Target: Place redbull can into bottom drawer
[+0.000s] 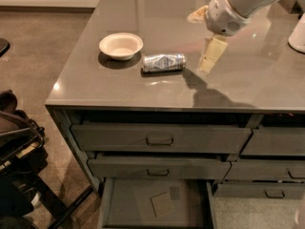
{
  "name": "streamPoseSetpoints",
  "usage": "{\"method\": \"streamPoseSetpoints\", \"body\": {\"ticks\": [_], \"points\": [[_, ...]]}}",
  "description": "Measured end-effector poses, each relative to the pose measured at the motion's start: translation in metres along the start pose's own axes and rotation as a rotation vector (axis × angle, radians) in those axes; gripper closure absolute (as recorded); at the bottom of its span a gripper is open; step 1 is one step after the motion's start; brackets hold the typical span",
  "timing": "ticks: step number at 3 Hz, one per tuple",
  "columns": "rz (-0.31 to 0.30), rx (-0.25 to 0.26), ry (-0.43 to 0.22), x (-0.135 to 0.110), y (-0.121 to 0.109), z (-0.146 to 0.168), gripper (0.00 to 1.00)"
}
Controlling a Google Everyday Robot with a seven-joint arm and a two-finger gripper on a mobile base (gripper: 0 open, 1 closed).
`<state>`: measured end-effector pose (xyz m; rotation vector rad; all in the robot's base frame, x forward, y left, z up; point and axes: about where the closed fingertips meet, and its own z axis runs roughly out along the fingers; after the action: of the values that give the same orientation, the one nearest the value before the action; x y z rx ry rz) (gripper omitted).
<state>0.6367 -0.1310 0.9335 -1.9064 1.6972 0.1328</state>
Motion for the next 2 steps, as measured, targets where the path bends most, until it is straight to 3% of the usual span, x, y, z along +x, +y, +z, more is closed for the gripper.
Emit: {"method": "streamPoseSetpoints", "body": {"ticks": [1,2], "points": [[-0.023,-0.014,-0.082,-0.021,-0.023,0.027,0.00],[-0.034,-0.060,-0.132,-0.035,-0.034,0.058,0.00]]}}
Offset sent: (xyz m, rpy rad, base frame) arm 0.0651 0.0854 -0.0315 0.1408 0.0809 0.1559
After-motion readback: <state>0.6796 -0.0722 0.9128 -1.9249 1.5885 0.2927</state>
